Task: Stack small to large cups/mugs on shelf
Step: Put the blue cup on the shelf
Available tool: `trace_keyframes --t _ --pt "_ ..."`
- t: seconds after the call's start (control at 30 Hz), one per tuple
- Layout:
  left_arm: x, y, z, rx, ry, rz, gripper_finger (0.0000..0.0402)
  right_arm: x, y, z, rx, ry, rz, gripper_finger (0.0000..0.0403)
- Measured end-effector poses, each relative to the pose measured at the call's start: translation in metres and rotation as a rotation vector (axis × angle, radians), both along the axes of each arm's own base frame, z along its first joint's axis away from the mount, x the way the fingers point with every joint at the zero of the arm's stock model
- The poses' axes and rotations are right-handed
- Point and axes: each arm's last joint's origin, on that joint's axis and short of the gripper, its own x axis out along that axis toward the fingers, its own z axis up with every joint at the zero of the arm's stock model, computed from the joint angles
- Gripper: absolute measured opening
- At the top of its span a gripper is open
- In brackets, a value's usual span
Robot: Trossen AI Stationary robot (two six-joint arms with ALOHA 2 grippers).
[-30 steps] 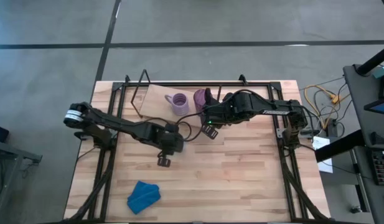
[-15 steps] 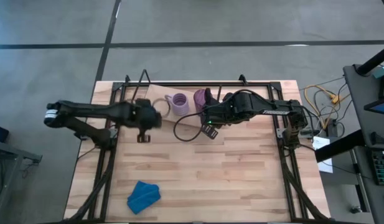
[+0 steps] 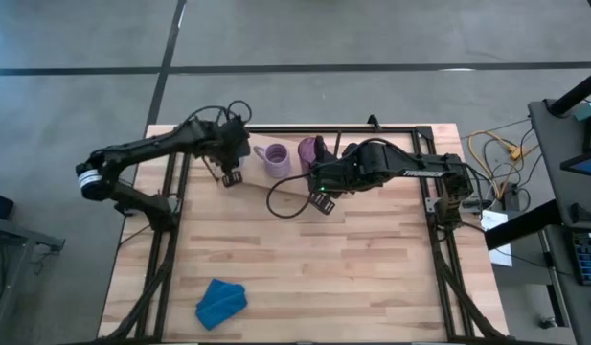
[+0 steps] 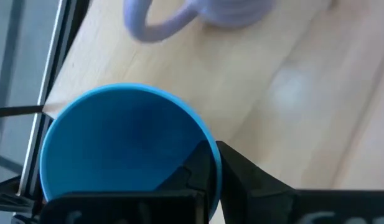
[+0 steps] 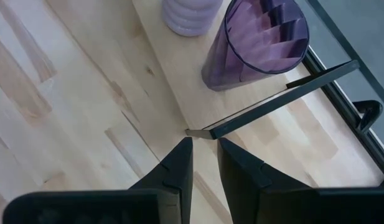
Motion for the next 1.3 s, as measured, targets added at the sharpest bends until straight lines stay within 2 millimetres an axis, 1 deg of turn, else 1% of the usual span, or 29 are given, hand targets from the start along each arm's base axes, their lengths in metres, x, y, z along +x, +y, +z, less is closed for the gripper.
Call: trace_keyframes --t 0.2,0.33,0.47,0.67,0.8,1.03,1.3 --pt "0.006 0.020 -0.018 -0.019 0.070 0.025 0.0000 0.000 0.000 -0.001 0.000 0.003 0.000 0.0068" --pt "0.013 0.025 -0.024 -0.007 0.089 0.012 0.0000 0.000 0.000 -0.002 0.000 0.006 -0.001 0.0067" --pt "0.017 0.027 -0.020 0.000 0.083 0.012 0.0000 0.000 0.000 -0.002 -0.001 0.007 -0.001 0.0067" --pt "0.018 0.029 -0.006 0.013 0.023 0.012 0.0000 0.000 0.000 -0.002 -0.001 0.008 0.000 0.0067" --pt "0.018 0.029 -0.006 0.011 0.025 0.013 0.0000 0.000 0.000 -0.002 -0.001 0.010 -0.001 0.0068" --pt "0.019 0.028 -0.006 -0.055 -0.019 0.035 0.0000 0.000 0.000 -0.002 -0.001 0.011 0.000 0.0068" --pt "0.019 0.028 -0.006 -0.063 -0.016 0.039 0.0000 0.000 0.000 -0.003 -0.001 0.015 -0.001 0.0068"
